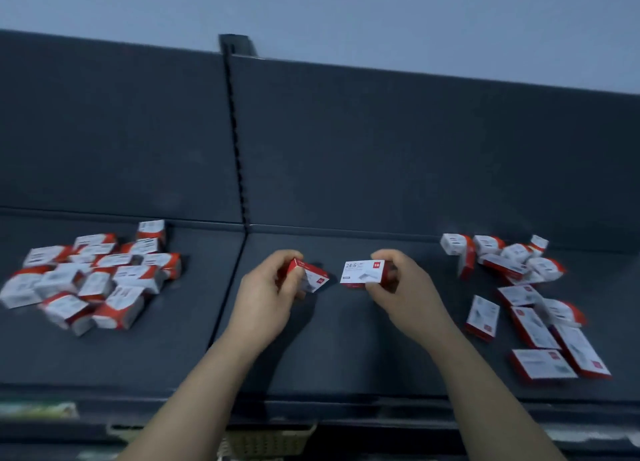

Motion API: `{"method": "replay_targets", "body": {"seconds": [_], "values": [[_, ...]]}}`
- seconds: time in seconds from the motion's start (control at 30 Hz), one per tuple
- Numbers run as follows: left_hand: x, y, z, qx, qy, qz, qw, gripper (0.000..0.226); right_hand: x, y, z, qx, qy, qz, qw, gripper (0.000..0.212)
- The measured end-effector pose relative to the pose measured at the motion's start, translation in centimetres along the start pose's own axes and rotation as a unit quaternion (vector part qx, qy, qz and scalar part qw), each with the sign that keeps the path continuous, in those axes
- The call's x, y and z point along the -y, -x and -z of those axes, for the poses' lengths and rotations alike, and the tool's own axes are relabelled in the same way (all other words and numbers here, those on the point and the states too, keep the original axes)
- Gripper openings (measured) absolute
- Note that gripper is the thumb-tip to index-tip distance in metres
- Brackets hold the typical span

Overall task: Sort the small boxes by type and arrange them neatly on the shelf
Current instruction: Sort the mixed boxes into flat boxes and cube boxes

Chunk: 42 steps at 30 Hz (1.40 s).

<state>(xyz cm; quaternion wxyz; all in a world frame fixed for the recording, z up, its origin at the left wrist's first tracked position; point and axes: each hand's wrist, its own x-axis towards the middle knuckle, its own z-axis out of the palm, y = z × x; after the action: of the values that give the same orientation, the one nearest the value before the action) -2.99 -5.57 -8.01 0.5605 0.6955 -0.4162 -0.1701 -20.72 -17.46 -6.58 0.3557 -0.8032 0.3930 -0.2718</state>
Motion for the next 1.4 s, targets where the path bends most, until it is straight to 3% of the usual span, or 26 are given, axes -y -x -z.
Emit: {"method": "replay_targets", "body": {"seconds": [0.1,0.47,0.77,1.0,1.23,1.4], "values": [[0.5,1.0,4.4,-0.037,-0.019,-0.003,0.999,0.003,3.1,-0.4,-3.3,0.022,-0.036,0.020,0.999,0.030],[4.9,6.1,27.2,-0.187,-0.164,0.055,0.967,0.010,17.9,0.4,-20.5,0.118,-0.086,0.087,0.985,0.035],[10.0,8.5,43.0,-0.215,-0.196,0.129,0.948,0.018,27.3,1.3,-34.4,0.157,-0.103,0.102,0.977,0.043],[14.2,5.5,49.6,-0.230,-0.204,0.174,0.936,0.051,30.9,-0.9,-42.5,0.178,-0.072,0.101,0.976,0.038],[17.6,-0.4,53.0,-0.270,-0.201,0.162,0.928,0.046,33.2,-5.7,-48.5,0.168,-0.045,0.095,0.980,0.032],[19.8,-4.3,54.5,-0.249,-0.185,0.162,0.937,0.045,34.2,-8.7,-51.9,0.170,-0.032,0.077,0.982,0.025]]}}
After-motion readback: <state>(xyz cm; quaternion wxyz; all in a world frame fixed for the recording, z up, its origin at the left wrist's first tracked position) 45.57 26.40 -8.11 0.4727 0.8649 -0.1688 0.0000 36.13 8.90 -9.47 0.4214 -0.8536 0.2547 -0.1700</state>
